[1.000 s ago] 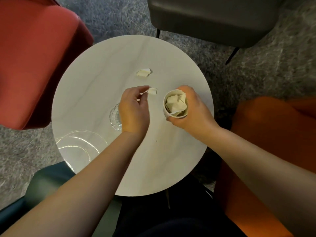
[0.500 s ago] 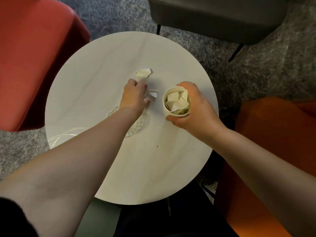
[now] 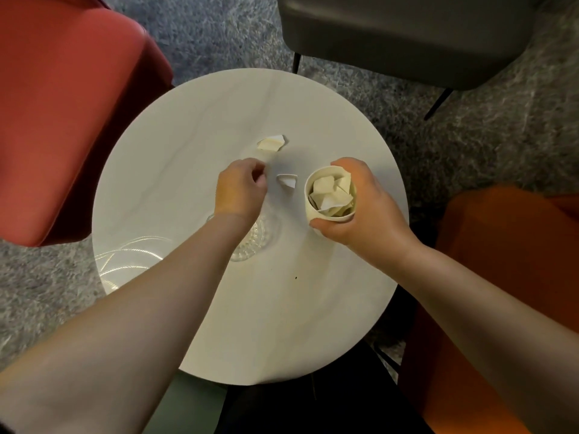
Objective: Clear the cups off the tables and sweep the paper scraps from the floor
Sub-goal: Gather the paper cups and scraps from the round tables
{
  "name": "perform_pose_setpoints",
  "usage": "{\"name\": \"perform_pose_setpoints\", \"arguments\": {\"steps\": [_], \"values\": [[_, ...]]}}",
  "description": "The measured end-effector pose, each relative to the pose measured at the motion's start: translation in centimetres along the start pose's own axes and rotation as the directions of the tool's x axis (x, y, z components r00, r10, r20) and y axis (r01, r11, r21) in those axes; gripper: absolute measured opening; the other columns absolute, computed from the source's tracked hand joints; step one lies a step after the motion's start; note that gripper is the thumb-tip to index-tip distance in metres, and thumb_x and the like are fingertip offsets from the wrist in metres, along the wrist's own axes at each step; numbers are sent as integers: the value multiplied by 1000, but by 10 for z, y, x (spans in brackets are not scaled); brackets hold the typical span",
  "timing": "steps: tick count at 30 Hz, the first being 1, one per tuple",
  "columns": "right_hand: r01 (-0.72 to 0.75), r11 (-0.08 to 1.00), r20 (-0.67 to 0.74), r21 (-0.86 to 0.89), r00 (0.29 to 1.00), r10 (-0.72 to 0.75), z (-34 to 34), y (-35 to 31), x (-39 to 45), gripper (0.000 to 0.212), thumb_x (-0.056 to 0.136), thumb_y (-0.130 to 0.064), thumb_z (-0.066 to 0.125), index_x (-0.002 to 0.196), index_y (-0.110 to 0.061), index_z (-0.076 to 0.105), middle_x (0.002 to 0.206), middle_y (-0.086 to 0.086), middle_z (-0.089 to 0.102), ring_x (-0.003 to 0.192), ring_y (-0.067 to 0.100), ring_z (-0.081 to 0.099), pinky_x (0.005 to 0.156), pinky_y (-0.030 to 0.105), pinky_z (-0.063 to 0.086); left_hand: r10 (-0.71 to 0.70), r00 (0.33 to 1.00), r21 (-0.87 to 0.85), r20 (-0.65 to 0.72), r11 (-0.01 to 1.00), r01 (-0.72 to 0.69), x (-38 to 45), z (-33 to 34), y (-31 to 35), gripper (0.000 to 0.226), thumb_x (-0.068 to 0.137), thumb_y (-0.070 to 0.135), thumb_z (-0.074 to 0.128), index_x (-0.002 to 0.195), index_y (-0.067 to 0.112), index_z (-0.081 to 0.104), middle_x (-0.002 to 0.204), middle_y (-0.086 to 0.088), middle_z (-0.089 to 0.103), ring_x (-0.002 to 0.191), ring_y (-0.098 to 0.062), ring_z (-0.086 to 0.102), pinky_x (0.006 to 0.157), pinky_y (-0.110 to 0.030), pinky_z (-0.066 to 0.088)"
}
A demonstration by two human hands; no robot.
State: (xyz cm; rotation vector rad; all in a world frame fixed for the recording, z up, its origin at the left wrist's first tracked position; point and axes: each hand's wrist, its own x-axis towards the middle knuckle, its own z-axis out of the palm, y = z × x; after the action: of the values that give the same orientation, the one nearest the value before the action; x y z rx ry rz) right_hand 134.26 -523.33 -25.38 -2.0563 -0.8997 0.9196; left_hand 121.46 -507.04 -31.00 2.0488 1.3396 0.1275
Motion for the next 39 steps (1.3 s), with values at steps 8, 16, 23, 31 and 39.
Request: {"name": "perform_pose_setpoints", "arguments": {"steps": [8, 16, 23, 31, 39], "values": [[-19, 1000, 1, -16, 1000, 19, 3, -1, -1, 82, 61, -42, 85, 126, -44, 34, 120, -12, 51, 100, 3, 55, 73, 13, 43, 399, 887, -321, -232, 830, -457, -67, -27, 64, 14, 87, 3, 68, 98, 11, 74, 95, 0, 70, 86, -13, 65, 77, -28, 54], [-11, 1000, -6, 5, 1000, 11, 3, 0, -3, 79, 61, -40, 85, 121, -48, 34, 118, -15, 49, 103, 1, 52, 77, 13, 43, 33, 985, -276, -169, 958, -80, -40, -16, 28, 20, 91, 12, 63, 109, 18, 71, 103, 9, 61, 90, -6, 61, 87, -23, 51], [0, 1000, -28, 16, 1000, 1, 3, 1, -5, 78, 61, -35, 87, 113, -53, 32, 114, -17, 49, 103, -3, 51, 72, 3, 39, 171, 951, 87, 257, 976, -199, 9, 26, -2, 50, 83, 21, 75, 131, 18, 59, 133, -3, 48, 127, -20, 43, 105, -25, 34], [-8, 999, -18, 43, 1000, 9, -1, 2, -8, 79, 62, -31, 88, 123, -42, 38, 117, -15, 50, 106, 2, 51, 80, 11, 43, 109, 979, 157, 169, 978, -136, 12, 39, -10, 16, 88, 19, 66, 103, 13, 69, 106, -7, 59, 102, -25, 55, 82, -31, 45], [-12, 999, -22, 47, 1000, 13, -1, 2, -5, 80, 62, -32, 87, 126, -39, 39, 119, -12, 51, 108, 4, 52, 82, 13, 44, 38, 981, 119, 190, 991, -62, 5, 31, -8, 9, 87, 14, 66, 85, 18, 59, 92, -3, 63, 88, -24, 58, 75, -35, 47]]}}
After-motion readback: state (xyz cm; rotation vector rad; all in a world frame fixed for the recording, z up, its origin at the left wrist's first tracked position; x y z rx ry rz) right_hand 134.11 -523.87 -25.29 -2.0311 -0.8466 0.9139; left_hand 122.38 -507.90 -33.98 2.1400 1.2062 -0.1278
